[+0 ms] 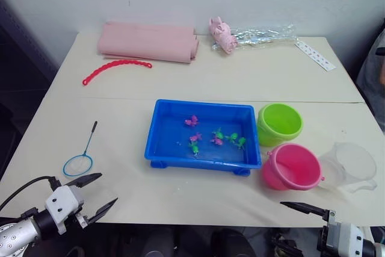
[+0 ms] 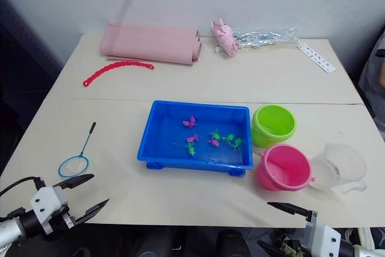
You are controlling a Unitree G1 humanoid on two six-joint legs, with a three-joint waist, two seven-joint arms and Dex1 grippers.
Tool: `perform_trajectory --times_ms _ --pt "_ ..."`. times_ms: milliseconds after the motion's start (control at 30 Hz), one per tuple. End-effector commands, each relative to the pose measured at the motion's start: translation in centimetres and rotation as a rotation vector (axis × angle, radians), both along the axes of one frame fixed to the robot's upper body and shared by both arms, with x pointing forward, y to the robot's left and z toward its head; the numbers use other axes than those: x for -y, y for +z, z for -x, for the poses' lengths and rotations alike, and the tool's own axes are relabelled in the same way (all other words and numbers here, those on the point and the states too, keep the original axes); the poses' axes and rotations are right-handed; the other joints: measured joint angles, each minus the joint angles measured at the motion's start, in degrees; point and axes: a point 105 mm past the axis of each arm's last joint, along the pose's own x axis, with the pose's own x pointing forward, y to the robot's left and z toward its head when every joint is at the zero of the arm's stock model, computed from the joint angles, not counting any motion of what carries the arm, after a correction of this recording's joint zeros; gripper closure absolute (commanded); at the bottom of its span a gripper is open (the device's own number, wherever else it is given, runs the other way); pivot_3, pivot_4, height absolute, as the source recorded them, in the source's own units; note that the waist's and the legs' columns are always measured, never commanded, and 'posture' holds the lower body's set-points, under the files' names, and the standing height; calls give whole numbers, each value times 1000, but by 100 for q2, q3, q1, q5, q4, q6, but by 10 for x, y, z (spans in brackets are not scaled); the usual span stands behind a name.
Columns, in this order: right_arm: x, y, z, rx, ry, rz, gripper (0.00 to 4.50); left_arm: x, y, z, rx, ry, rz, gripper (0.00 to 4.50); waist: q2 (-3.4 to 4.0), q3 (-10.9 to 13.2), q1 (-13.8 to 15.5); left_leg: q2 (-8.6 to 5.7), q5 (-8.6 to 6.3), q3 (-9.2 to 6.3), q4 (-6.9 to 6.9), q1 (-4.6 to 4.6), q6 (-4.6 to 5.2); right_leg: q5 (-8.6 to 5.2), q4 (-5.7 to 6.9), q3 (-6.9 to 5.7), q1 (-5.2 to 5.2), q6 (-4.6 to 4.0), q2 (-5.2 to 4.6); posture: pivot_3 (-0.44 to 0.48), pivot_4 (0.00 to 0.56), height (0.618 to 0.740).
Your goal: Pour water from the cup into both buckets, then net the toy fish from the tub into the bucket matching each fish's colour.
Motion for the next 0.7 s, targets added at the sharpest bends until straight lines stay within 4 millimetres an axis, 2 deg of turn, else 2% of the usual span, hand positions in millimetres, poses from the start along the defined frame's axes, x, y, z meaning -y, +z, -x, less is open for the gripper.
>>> perform_trajectory --times_ms 33,133,300,467,600,700 --pt "0 9 1 26 -19 -18 0 10 21 -5 14 -27 127 73 0 0 0 0 0 0 0 0 0 0 0 0 0 0 0 0 150 740" --pt "0 26 -9 79 -125 -111 0 46 52 -9 -23 -172 368 73 -1 1 15 2 -1 -8 15 -2 -1 0 21 0 -1 0 -1 0 150 740" --pt "-4 52 -15 141 -299 -282 0 73 71 -17 -53 -300 429 73 33 -13 -8 3 -4 -8 29 0 -7 -1 32 11 0 -1 0 0 150 740" --pt "26 65 -6 230 -639 -328 0 104 87 -34 -56 -473 452 73 41 -18 24 10 -3 -6 30 0 -13 -1 40 22 -5 -2 22 0 150 740" --pt "56 66 14 259 -958 -445 0 119 89 -47 -82 -559 460 73 48 -23 2 12 -7 -1 26 2 -25 -3 41 45 -11 -1 36 0 150 740" --pt "70 60 30 242 -1113 -479 0 132 91 -52 -83 -640 451 73 53 -25 -29 21 -6 17 14 2 -34 -4 51 73 -34 -4 47 0 150 740"
